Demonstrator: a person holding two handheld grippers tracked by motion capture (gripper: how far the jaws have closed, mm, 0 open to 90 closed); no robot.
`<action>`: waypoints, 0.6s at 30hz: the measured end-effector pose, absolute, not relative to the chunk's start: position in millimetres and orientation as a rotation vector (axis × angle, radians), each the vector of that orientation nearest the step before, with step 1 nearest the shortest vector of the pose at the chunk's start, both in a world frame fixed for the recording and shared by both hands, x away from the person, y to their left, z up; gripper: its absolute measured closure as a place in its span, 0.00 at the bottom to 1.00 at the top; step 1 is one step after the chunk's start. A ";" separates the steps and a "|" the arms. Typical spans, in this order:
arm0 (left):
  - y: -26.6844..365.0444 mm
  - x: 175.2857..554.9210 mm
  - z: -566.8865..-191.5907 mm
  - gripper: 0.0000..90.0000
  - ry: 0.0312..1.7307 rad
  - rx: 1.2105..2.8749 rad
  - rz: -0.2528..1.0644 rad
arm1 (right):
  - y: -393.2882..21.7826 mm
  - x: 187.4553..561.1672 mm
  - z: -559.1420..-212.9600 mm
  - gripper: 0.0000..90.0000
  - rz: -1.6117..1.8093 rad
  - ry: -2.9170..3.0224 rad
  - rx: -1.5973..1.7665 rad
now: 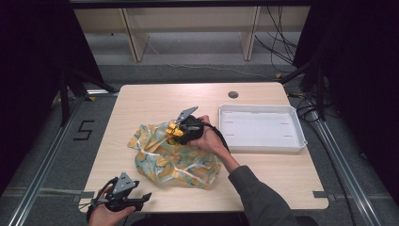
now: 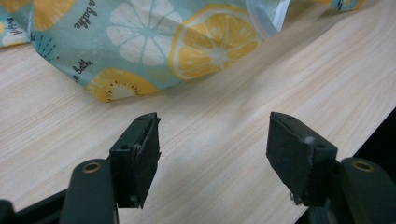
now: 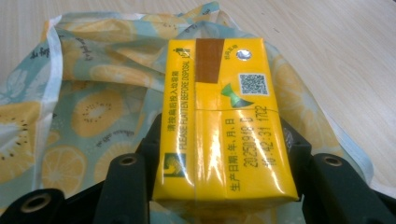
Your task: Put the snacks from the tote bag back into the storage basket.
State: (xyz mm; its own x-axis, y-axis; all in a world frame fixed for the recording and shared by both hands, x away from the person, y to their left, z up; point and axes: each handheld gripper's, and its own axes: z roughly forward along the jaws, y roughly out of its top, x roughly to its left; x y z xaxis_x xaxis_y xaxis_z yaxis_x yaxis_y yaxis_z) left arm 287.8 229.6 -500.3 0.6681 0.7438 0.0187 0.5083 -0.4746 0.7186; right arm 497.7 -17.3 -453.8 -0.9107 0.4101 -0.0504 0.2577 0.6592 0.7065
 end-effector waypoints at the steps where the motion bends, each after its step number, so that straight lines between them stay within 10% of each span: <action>1: 229.6 287.8 -500.3 0.38 0.961 2.179 0.431 | -17.0 497.8 -453.1 0.57 1.097 2.674 0.537; 18: 228.1 287.0 -501.8 0.37 0.994 2.149 0.429 | -14.8 490.4 -402.2 0.57 1.169 2.638 0.500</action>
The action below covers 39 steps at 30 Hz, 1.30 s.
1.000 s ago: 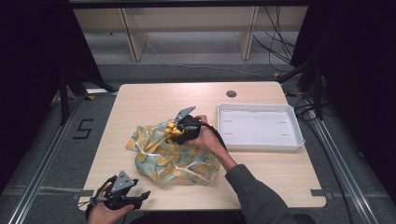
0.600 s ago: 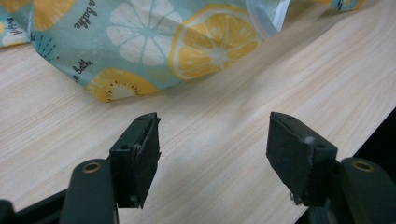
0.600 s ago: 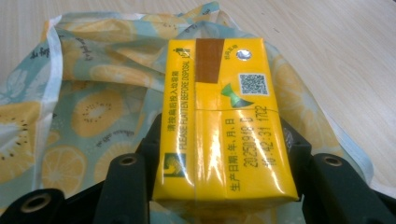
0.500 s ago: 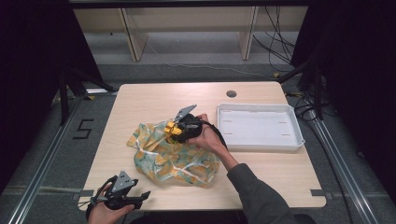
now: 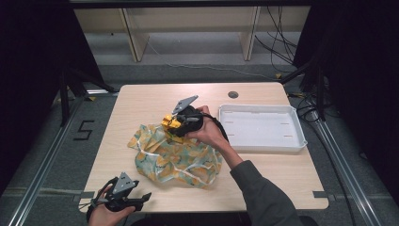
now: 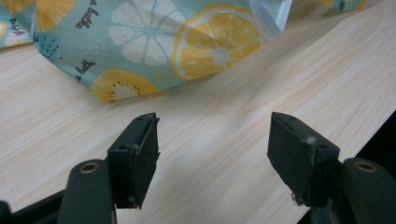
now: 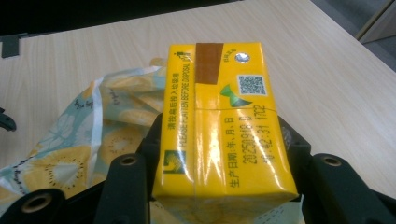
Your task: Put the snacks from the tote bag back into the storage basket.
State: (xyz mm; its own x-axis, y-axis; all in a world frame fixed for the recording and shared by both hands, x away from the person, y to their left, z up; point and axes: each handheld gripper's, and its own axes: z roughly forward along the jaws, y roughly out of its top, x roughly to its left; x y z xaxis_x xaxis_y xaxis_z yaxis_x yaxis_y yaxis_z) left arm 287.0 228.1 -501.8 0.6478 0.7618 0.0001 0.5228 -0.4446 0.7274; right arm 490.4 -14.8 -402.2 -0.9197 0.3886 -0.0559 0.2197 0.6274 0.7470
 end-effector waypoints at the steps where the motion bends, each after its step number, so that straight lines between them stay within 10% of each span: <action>1: 228.6 287.6 -501.6 0.36 0.984 2.161 0.421 | -16.0 489.9 -399.4 0.57 1.174 2.638 0.514; 39: 228.6 287.4 -499.7 0.31 1.044 2.138 0.429 | -154.9 479.5 -344.1 0.58 1.197 2.439 0.722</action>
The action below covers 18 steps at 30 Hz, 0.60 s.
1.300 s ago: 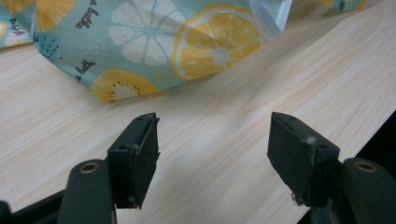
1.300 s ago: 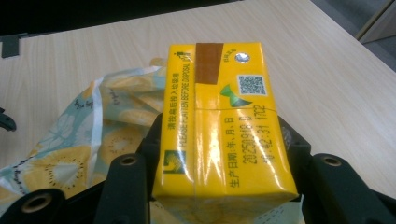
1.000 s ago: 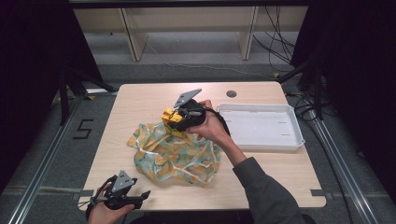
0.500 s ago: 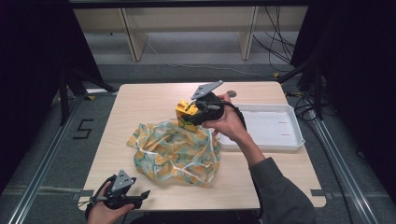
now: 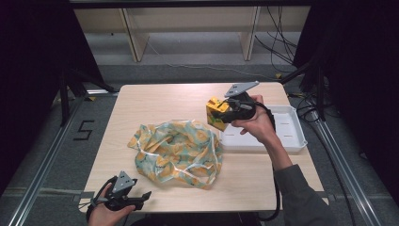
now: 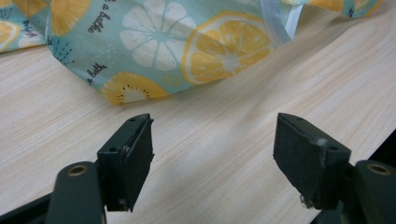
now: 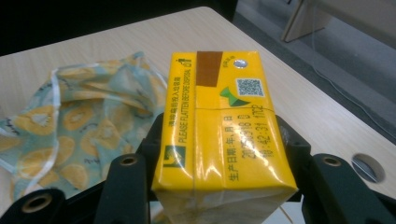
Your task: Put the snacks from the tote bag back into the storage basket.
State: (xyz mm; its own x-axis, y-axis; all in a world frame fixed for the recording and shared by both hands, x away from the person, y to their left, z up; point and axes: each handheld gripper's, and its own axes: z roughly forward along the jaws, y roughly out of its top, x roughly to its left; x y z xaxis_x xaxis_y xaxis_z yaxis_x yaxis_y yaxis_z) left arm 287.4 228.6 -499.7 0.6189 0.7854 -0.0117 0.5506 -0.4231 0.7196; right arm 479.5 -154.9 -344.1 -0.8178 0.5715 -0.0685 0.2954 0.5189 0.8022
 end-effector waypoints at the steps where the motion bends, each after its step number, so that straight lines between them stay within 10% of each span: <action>1: 228.6 287.4 -499.7 0.31 1.044 2.138 0.429 | -154.9 479.5 -344.1 0.58 1.197 2.439 0.722; 18: 227.7 287.8 -501.8 0.31 1.050 2.133 0.431 | -203.8 493.4 -392.9 0.58 1.088 2.430 0.928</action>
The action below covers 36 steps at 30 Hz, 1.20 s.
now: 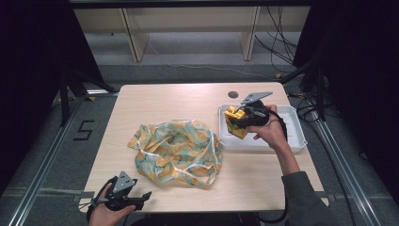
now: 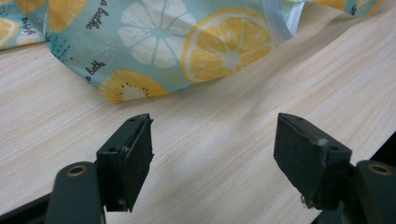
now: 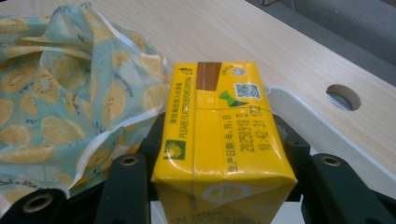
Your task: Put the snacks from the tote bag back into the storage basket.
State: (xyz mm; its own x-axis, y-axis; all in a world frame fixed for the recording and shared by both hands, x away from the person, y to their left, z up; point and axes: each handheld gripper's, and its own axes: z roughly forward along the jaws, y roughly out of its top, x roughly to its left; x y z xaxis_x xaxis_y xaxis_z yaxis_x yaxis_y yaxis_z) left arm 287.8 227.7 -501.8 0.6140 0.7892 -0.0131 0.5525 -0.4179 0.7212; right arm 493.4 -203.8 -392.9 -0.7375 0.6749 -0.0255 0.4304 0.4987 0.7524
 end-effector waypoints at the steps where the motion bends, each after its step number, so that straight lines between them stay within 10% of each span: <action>1: 226.9 287.9 -502.6 0.31 1.057 2.122 0.437 | -203.8 493.4 -392.9 0.58 1.088 2.430 0.928; 36: 226.7 287.0 -500.9 0.31 1.027 2.158 0.436 | -193.8 508.3 -437.8 0.58 1.077 2.472 0.960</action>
State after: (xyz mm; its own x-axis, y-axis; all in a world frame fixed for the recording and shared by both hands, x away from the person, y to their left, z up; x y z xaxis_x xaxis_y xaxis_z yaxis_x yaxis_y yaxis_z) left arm 287.0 226.7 -500.9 0.6294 0.7771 0.0040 0.5421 -0.4427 0.7142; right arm 508.3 -193.8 -437.8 -0.7404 0.6721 0.0088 0.4642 0.5018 0.7299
